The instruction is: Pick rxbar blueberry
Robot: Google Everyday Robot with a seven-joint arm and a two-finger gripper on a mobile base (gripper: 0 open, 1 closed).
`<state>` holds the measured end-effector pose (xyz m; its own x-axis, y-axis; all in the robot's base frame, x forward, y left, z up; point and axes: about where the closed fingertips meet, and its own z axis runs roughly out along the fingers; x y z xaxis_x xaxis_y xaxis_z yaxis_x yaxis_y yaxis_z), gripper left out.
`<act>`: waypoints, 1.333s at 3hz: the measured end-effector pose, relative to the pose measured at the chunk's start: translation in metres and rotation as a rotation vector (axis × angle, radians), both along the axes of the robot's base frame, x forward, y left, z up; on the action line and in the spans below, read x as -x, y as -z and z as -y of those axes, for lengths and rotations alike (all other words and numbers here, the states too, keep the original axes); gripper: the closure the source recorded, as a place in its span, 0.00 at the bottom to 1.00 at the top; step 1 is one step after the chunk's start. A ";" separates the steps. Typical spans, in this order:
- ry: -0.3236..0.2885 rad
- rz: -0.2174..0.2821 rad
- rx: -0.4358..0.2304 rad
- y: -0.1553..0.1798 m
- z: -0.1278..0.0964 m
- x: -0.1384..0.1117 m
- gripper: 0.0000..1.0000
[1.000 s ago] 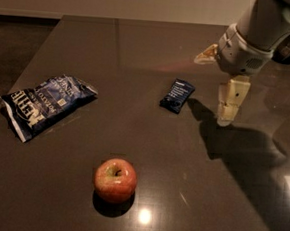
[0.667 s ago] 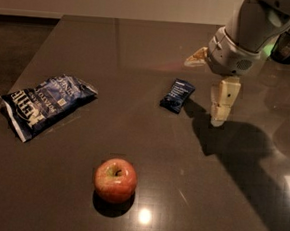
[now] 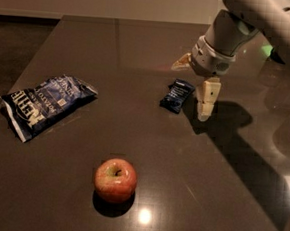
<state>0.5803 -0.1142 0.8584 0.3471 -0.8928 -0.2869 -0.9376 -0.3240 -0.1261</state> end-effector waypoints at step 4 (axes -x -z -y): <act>-0.129 -0.083 0.036 0.023 -0.029 -0.025 0.56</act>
Offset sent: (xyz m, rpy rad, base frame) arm 0.0153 0.0176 -0.0126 -0.0229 0.0945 0.1174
